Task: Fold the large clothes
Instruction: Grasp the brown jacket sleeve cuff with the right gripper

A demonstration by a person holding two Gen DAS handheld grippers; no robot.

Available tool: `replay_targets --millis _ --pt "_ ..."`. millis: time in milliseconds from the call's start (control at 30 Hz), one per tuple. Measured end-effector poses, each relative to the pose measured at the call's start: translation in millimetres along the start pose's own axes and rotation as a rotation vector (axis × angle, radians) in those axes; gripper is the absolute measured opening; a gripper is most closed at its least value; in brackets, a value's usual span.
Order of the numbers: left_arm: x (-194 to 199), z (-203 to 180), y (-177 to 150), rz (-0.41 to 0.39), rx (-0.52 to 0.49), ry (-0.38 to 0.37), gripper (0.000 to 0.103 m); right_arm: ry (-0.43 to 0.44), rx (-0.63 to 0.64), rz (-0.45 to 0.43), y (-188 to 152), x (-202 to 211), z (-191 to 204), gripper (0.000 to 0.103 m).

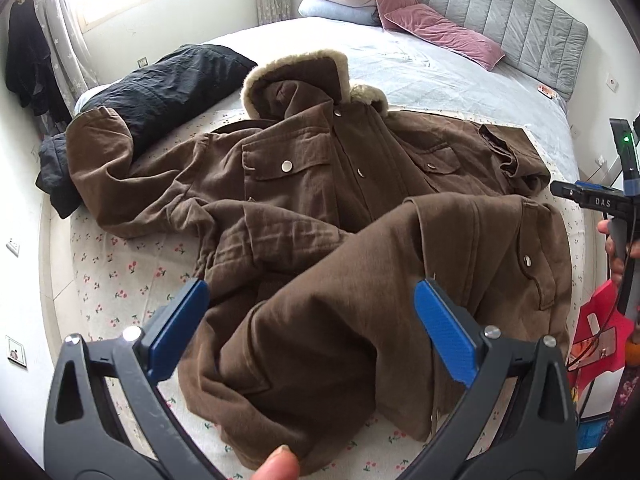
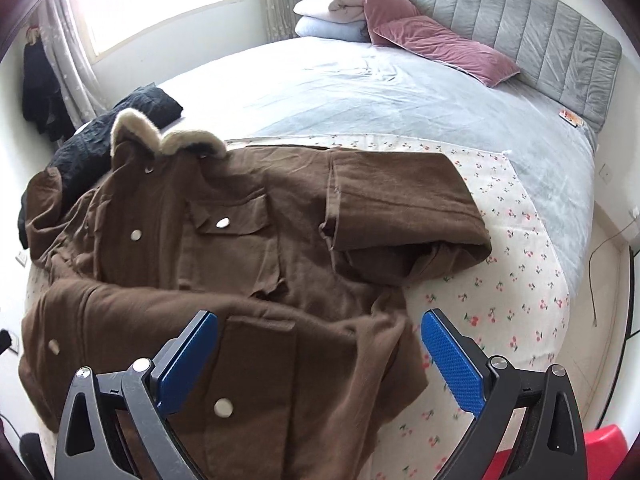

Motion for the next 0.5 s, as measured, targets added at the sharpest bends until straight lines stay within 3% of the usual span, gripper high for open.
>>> replay_targets --millis 233,400,467,500 --pt "-29 16 13 0.021 0.019 0.005 0.103 -0.028 0.023 0.024 51 -64 -9 0.102" --pt "-38 24 9 0.041 0.045 -0.023 0.103 -0.071 0.057 0.063 63 -111 0 0.093" --pt "-39 26 9 0.039 0.047 -0.028 0.103 -0.113 0.062 0.072 65 -126 -1 0.086" --pt "-38 26 10 0.037 0.045 -0.028 0.103 -0.14 0.066 0.077 65 -132 -3 0.073"
Point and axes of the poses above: each gripper's, at about its wrist camera, not at the fingertips, and x roughly against the way its jaws point, z to its left, y to its top, the point moved 7 cm from there along -x, roughly the way its jaws point, and after that the axes turned 5 degrees about -x, right-handed, at the moved point
